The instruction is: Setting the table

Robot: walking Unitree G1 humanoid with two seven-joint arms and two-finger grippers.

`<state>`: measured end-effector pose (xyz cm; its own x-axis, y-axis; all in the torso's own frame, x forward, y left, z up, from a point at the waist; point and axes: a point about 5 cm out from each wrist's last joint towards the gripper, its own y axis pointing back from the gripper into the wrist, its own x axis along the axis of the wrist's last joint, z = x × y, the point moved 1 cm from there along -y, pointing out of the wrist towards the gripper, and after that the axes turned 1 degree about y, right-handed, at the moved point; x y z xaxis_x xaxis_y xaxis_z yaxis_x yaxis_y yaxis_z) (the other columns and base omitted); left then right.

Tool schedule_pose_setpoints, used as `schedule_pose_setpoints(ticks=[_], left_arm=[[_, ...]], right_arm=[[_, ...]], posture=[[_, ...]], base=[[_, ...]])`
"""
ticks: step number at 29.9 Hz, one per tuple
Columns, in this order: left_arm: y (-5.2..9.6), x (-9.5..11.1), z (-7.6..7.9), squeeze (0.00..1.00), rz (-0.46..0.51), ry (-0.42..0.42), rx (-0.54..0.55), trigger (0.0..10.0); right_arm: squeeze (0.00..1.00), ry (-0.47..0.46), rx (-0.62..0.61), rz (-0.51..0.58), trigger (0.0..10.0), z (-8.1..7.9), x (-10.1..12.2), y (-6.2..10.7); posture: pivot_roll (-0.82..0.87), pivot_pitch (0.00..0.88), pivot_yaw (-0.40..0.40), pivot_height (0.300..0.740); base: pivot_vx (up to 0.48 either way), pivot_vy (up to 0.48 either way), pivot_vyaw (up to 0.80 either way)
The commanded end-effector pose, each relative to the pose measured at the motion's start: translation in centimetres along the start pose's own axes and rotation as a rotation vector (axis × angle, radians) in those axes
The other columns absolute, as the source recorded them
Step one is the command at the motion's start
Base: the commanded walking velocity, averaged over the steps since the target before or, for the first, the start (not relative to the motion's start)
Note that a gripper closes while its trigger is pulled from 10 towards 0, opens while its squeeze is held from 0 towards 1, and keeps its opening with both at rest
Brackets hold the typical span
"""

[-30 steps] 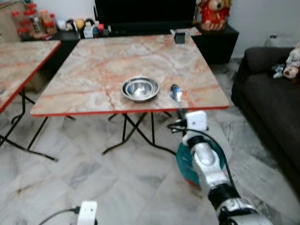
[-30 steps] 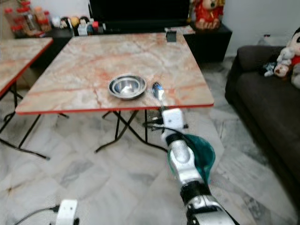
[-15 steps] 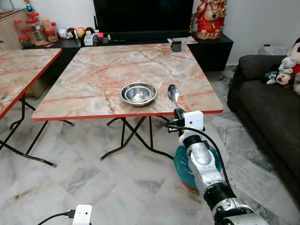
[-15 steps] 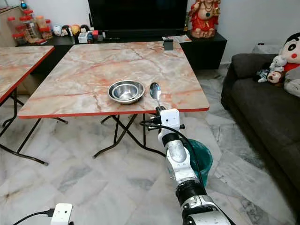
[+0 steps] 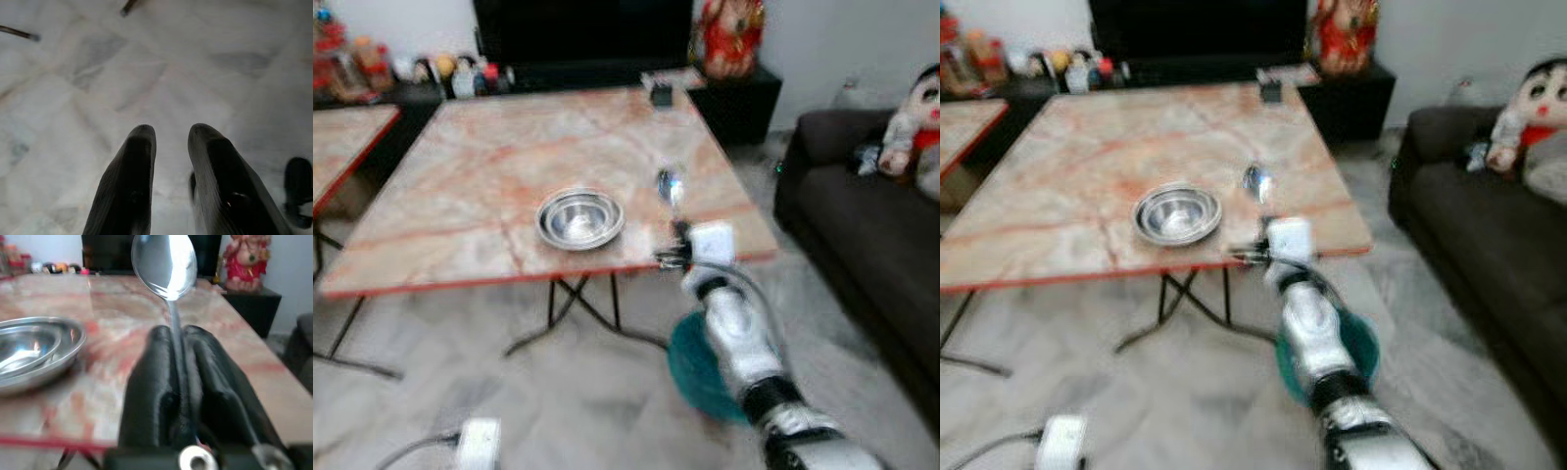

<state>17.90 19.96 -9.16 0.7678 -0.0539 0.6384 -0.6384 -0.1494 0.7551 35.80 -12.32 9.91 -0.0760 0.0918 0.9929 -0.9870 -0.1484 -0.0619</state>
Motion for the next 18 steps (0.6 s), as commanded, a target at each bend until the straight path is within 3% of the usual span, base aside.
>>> schedule_pose_setpoints(ticks=[1, 11, 15, 18], left_arm=[[0.17, -0.8, -1.59, 0.0, -0.032, -0.013, 0.037, 10.0], [0.13, -0.67, -1.58, 0.0, -0.03, -0.014, 0.036, 10.0], [0.13, -0.56, -1.63, 0.0, -0.021, -0.013, 0.041, 10.0], [0.11, -0.53, -1.58, 0.0, -0.02, -0.019, 0.036, 10.0]], right_arm=[[0.0, -0.006, 0.044, 0.037, 10.0, -1.72, 1.08, -0.59], [0.0, 0.048, 0.07, 0.054, 10.0, -1.93, 1.21, -0.52], [0.0, -0.004, 0.042, 0.048, 10.0, -1.8, 1.14, -0.53], [0.0, 0.002, 0.044, 0.043, 10.0, -1.76, 1.05, -0.5]], posture=[[0.0, 0.0, 0.015, 0.727], [-0.01, 0.0, 0.016, 0.727], [-0.01, 0.0, 0.016, 0.727], [-0.01, 0.0, 0.016, 0.727]], base=[[0.458, 0.0, 0.0], [0.46, 0.0, 0.05], [0.426, 0.0, 0.26], [0.0, 0.0, 0.0]])
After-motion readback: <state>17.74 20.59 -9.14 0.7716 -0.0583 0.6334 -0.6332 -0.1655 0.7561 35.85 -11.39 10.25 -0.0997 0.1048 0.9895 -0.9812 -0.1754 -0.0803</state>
